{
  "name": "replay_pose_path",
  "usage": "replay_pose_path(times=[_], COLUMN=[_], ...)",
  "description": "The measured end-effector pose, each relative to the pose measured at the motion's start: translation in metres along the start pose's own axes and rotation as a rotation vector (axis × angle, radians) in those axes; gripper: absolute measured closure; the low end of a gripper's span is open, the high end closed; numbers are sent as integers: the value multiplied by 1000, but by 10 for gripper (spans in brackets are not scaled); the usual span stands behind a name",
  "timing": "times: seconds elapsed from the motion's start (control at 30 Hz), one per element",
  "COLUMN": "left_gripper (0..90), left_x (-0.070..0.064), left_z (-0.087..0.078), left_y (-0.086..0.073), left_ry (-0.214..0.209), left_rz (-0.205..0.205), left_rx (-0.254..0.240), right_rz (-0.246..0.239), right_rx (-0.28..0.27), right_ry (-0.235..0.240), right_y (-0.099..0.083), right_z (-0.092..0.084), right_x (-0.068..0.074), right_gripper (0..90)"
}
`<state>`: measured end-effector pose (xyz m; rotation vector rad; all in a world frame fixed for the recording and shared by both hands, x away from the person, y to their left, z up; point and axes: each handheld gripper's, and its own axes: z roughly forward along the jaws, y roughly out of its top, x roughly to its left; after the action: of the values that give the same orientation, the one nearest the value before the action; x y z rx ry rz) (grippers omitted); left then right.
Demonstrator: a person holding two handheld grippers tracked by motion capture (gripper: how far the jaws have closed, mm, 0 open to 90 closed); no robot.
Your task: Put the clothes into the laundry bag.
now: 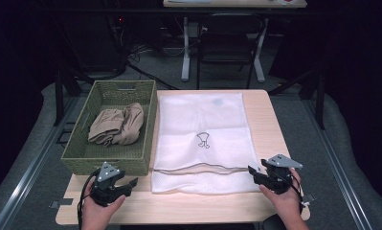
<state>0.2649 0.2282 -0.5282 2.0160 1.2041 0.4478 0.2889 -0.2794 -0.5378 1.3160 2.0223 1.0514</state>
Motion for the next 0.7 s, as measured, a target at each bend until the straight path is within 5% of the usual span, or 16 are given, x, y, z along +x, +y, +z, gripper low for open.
replay_pose_path(times=[0.7], left_gripper=[362], left_x=[-3], left_z=[-25], left_y=[21], left_ry=[-7], left_rz=[1], left_rx=[-20], right_rz=[-3], right_rx=[4], right_ry=[-2], right_y=[-1], right_z=[0], right_x=[1], right_gripper=[398])
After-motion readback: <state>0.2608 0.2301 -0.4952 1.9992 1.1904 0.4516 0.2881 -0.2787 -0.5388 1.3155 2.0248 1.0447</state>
